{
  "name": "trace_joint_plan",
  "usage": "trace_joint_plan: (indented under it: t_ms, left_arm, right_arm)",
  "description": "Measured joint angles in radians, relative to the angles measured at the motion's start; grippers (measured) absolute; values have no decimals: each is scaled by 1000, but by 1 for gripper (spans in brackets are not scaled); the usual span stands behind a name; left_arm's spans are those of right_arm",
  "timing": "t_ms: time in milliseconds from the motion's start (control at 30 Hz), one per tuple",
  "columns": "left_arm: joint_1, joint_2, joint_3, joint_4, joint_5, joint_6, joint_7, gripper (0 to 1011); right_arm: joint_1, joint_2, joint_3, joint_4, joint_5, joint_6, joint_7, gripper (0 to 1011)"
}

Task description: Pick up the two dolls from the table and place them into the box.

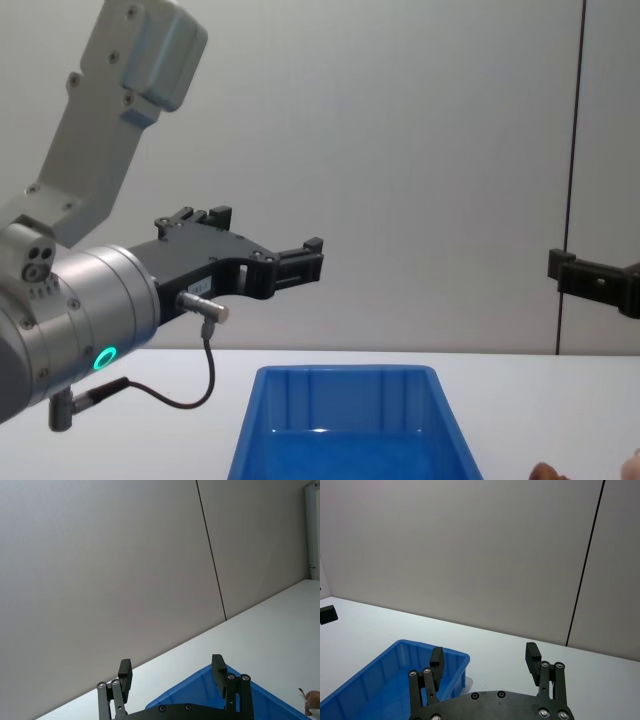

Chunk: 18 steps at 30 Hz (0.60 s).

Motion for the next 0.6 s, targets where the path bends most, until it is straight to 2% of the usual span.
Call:
trace_joint_plan:
  t_ms: [600]
  left_arm:
    - [0,0,0,0,0,0,0,1001]
  right_arm:
    - [0,0,0,0,0,0,0,1001]
